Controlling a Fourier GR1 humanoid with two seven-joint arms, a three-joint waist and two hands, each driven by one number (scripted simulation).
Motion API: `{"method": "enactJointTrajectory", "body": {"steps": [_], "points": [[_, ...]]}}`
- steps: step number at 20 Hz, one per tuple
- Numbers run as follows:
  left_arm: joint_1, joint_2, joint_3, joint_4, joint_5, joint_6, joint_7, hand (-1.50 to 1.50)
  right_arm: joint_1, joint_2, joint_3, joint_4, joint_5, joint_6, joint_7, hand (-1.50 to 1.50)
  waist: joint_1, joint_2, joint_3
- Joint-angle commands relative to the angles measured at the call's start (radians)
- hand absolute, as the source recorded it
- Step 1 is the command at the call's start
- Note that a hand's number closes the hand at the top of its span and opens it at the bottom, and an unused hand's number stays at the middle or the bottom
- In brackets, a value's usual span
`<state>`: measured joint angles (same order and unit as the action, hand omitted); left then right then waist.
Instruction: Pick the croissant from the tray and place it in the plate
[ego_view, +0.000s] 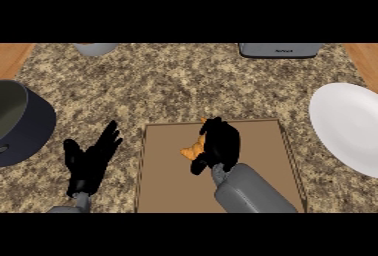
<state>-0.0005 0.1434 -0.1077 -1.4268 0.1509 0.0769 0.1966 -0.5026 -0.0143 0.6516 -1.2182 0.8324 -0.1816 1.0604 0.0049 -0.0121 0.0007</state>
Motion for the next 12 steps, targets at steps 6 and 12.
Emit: {"method": "enactJointTrajectory", "body": {"steps": [6, 12], "points": [[0.013, -0.034, 0.008, -0.007, -0.010, 0.029, 0.032, 0.00, 0.252, -0.121, 0.127, -0.341, 0.154, -0.003, -0.035, 1.50, -0.024, 0.006, -0.001], [0.039, -0.014, 0.017, 0.006, -0.013, 0.004, -0.004, 0.00, 0.344, -0.227, 0.179, -0.554, 0.355, -0.219, -0.118, 1.50, -0.034, 0.002, -0.001]]}}
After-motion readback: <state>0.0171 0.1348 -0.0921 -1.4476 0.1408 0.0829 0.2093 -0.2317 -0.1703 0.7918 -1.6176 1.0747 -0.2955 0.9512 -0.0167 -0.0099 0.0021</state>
